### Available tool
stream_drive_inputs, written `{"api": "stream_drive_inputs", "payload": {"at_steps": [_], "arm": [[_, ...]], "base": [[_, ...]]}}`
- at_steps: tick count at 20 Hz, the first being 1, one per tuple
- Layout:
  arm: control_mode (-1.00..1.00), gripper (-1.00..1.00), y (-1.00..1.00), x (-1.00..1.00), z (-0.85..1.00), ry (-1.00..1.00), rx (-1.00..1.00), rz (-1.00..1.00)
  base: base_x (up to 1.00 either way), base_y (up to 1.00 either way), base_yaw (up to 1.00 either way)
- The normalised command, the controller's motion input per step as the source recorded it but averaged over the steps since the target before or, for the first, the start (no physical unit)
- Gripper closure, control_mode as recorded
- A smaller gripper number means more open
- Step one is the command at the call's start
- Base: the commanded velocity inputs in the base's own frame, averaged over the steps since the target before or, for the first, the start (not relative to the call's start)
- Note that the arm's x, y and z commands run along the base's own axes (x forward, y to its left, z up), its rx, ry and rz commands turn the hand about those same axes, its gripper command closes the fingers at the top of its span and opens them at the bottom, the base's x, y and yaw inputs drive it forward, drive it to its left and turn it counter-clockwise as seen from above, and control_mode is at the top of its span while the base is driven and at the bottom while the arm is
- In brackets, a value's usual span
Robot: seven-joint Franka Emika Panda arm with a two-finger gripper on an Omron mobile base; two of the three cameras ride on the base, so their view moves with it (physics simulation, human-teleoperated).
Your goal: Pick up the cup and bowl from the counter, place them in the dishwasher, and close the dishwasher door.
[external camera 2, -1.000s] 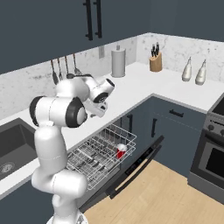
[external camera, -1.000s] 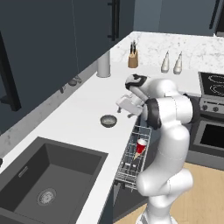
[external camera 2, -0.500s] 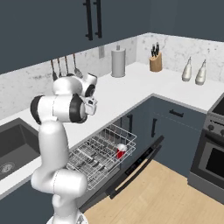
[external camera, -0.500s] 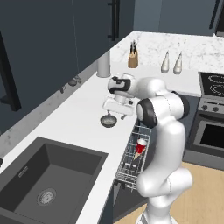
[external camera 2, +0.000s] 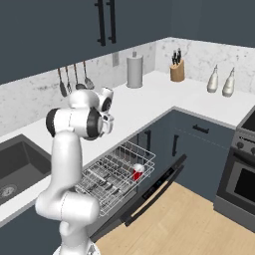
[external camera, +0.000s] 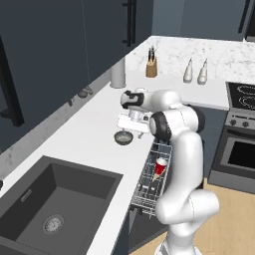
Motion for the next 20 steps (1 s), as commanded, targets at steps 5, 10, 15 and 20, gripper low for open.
{"api": "stream_drive_inputs", "payload": {"at_steps": [5,10,15,20], "arm": [[-1.00,-1.00,0.00,0.45,-0.07,0.00,-0.04,-0.06],[-1.00,-1.00,0.00,0.25,-0.35,-0.01,-0.08,-0.02],[-1.00,-1.00,0.00,-0.15,-0.53,-0.09,-0.08,-0.01],[-1.00,1.00,0.00,-0.06,-0.47,-0.06,-0.06,0.00]], "base": [[0.00,0.00,0.00],[0.00,0.00,0.00],[0.00,0.00,0.00],[0.00,0.00,0.00]]}}
